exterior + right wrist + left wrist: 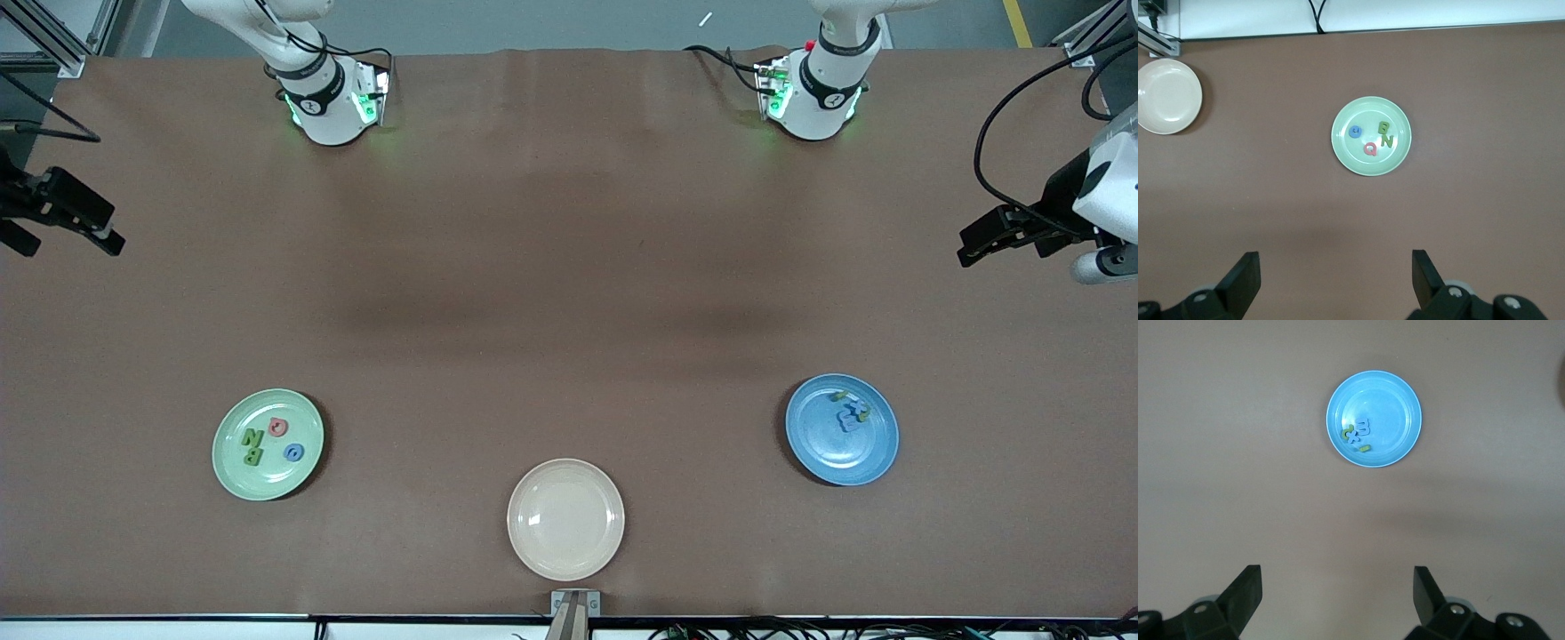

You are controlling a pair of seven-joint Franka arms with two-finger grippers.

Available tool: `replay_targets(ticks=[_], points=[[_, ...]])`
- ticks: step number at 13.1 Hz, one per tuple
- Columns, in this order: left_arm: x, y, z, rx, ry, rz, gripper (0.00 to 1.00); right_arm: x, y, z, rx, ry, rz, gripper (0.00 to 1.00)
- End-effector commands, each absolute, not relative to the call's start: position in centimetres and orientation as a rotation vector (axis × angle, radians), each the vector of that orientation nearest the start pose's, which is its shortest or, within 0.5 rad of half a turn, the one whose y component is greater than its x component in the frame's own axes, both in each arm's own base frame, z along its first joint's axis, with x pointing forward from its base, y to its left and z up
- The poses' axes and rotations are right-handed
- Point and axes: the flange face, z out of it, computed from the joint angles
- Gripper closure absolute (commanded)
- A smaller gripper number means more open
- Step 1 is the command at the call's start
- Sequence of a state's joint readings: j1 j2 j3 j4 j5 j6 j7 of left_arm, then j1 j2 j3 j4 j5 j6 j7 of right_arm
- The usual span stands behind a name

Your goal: Sort upper and lower case letters into plates

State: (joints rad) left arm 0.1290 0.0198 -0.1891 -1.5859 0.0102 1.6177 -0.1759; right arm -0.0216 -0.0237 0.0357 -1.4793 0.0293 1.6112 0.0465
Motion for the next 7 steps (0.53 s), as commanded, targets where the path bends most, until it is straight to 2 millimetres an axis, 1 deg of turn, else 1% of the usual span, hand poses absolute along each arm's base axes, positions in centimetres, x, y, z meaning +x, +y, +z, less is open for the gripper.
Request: replay_targets(ticks=[1,4,5,7], points=[[55.9,-3.1,61.7,-3.114,-0.135,-0.040,0.00,52.7,1.0,66.6,-3.140,0.072,-0.186,0.00],[55.9,-3.4,61.9,-3.115,-0.116,-0.042,0.00,52.9,0.9,63.1,-3.146,0.075,-0.080,0.00],[55.9,-3.6,62.1,-3.116,-0.114,-0.047,0.00,52.9,1.0,62.8,-3.147,0.072,-0.073,0.00],[56.2,-3.8,62.9,-3.117,-0.112,-0.076,0.00,53.0,0.4,63.4,-3.149,0.087,-0.090,0.00]])
